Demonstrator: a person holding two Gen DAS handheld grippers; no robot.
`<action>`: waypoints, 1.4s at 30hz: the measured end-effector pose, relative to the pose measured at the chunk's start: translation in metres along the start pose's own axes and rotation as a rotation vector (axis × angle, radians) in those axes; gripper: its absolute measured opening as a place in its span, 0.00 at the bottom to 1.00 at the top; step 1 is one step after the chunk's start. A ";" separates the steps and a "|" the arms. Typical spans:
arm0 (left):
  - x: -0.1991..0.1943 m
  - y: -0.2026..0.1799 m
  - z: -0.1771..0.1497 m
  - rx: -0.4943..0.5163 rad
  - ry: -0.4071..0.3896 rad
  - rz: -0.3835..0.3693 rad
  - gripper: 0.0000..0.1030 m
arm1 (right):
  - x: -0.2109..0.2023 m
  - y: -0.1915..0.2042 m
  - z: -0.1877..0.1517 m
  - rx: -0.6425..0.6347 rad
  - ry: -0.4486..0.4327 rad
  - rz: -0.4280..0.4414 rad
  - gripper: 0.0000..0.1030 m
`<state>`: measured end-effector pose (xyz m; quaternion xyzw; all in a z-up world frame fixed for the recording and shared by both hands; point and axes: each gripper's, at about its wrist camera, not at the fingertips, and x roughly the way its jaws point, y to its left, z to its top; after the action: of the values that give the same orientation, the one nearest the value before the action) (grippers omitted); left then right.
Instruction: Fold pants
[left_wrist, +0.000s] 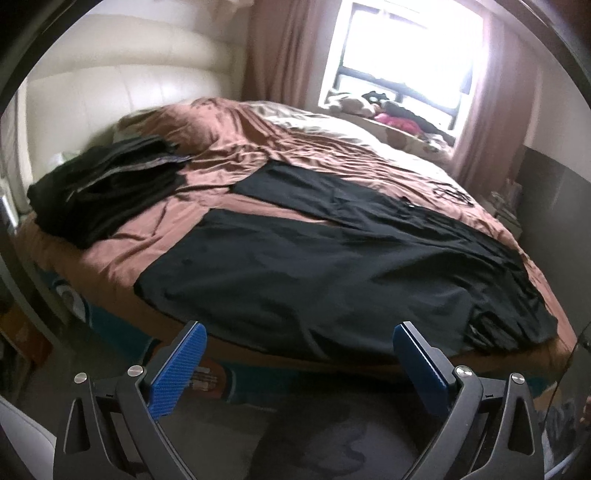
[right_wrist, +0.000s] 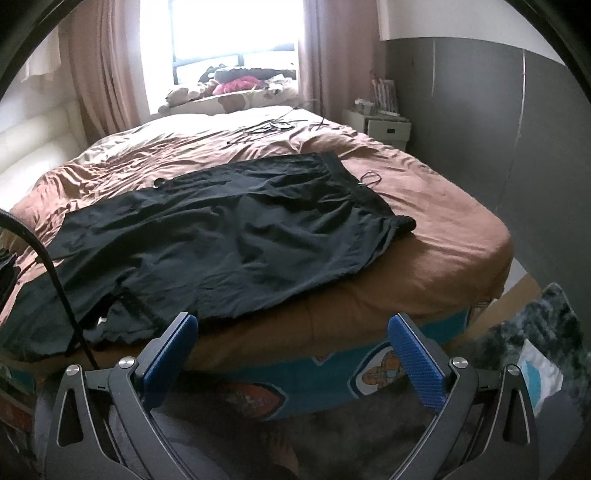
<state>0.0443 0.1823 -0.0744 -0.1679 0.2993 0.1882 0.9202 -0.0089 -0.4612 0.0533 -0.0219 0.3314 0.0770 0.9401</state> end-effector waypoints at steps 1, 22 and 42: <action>0.003 0.005 0.000 -0.011 0.003 0.009 0.98 | 0.005 -0.001 0.002 0.002 0.003 0.002 1.00; 0.074 0.099 -0.016 -0.313 0.107 0.050 0.77 | 0.101 -0.044 0.021 0.137 0.091 0.092 0.93; 0.097 0.148 -0.005 -0.459 0.013 0.077 0.16 | 0.151 -0.103 0.024 0.362 0.112 0.227 0.70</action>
<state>0.0485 0.3330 -0.1673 -0.3623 0.2610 0.2851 0.8481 0.1387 -0.5409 -0.0240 0.1804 0.3920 0.1205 0.8940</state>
